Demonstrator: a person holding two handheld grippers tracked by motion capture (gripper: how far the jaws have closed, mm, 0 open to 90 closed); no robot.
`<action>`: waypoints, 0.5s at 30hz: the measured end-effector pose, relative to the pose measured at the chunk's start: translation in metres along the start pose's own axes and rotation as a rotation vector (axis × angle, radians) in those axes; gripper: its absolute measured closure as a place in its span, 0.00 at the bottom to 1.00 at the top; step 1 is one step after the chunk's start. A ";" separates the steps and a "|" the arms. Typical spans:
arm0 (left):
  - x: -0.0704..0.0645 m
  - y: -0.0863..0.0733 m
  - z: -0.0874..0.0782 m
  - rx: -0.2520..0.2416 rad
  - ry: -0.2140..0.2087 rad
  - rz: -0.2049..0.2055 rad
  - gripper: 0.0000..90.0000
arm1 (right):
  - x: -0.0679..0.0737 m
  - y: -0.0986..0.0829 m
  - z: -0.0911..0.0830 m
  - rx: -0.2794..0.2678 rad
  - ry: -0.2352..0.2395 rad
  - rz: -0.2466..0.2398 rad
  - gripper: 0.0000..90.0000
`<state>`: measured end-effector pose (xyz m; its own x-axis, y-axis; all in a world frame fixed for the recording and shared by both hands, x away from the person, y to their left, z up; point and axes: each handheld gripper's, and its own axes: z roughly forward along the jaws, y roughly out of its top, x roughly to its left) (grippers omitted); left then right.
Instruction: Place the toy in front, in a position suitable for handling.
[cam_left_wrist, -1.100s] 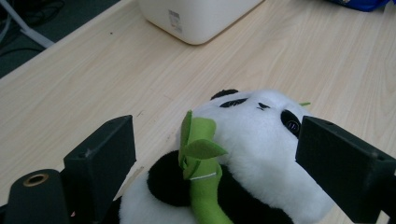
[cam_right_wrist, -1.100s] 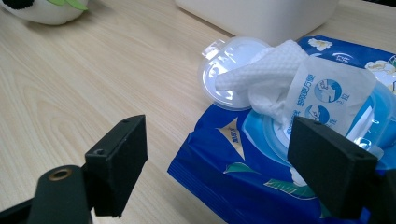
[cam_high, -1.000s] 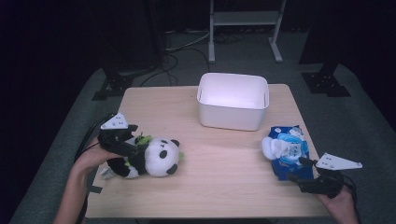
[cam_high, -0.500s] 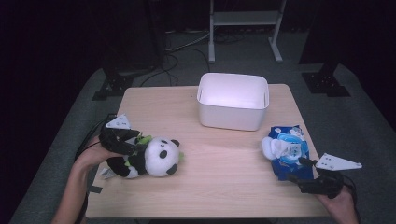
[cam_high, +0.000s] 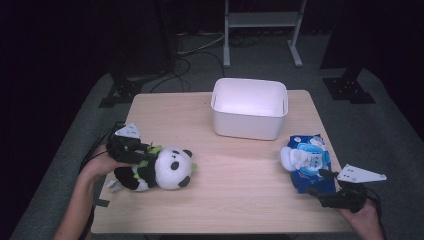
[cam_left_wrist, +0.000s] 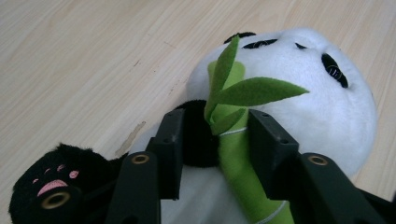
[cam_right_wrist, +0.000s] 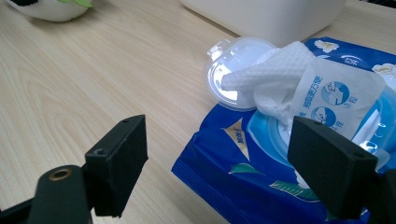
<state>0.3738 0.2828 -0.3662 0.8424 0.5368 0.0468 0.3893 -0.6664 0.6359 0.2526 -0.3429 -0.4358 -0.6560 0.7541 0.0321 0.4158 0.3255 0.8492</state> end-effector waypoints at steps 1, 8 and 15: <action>0.000 0.000 0.000 0.002 0.003 0.003 0.66 | 0.000 0.000 0.000 0.001 0.001 -0.002 0.21; -0.005 0.001 0.000 0.017 0.017 0.025 0.73 | 0.001 0.000 0.000 -0.001 0.001 -0.004 0.21; -0.008 0.004 -0.002 0.038 0.022 0.031 0.74 | 0.000 0.000 0.000 -0.005 0.002 -0.003 0.21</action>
<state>0.3683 0.2769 -0.3624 0.8460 0.5267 0.0832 0.3773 -0.7016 0.6045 0.2524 -0.3427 -0.4353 -0.6583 0.7521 0.0307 0.4111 0.3250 0.8517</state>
